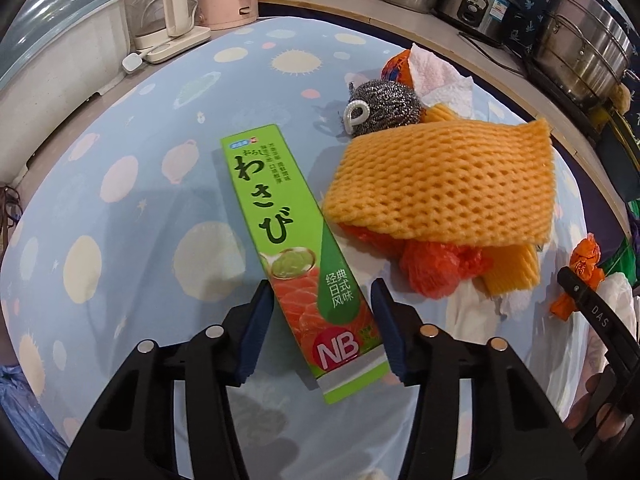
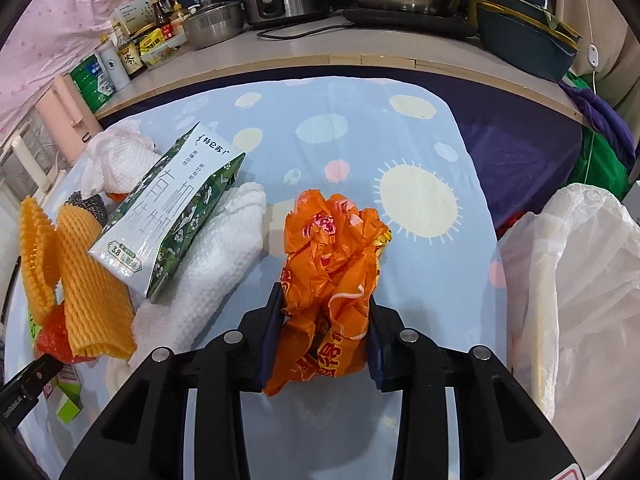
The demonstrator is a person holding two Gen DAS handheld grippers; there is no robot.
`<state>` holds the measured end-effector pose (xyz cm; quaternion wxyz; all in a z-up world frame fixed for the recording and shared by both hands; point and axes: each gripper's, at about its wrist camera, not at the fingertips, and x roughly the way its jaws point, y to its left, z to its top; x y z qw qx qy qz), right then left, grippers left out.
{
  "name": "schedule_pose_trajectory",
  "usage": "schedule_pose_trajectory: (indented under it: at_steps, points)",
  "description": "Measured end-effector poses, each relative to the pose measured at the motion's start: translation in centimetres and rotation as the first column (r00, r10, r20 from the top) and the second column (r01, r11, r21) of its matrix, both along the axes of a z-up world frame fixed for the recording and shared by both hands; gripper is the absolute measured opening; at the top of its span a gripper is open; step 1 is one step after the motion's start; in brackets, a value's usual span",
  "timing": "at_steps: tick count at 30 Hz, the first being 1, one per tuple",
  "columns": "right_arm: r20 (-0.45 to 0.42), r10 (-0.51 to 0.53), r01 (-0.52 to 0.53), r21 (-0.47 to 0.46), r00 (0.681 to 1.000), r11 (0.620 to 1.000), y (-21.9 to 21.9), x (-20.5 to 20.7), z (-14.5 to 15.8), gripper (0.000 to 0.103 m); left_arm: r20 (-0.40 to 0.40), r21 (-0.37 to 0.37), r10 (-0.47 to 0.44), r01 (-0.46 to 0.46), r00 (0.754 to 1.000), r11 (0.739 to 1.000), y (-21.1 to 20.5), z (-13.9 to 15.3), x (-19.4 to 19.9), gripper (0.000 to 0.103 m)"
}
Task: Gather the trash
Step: 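Grasp the green wasabi box with the left tool while the right tool grasps the orange wrapper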
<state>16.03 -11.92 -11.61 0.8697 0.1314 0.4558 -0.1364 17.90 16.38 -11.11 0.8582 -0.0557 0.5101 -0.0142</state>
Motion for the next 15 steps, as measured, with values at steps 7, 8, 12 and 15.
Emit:
schedule_pose_trajectory:
  at_steps: [7,8,12,15]
  points:
    - [0.032,0.018,-0.018,0.000,0.999,1.000,0.5,-2.9,1.9,0.034,0.028,0.016,-0.015,0.014,1.000,1.000,0.2,1.5,-2.8,0.042]
    - [0.037,0.021,-0.021,0.001,0.999,1.000,0.6,-3.4,2.2,0.034,0.034,0.019,-0.016,0.015,0.999,1.000,0.3,1.9,-3.3,0.041]
    - [0.053,0.034,-0.035,0.010,0.998,0.999,1.0,-5.3,3.2,0.034,0.070,0.023,-0.024,0.023,0.997,0.999,0.4,3.5,-5.3,0.041]
    - [0.060,0.046,-0.048,0.019,0.997,0.999,1.4,-6.7,3.7,0.034,0.089,0.019,-0.036,0.034,0.995,0.999,0.4,4.7,-6.7,0.041]
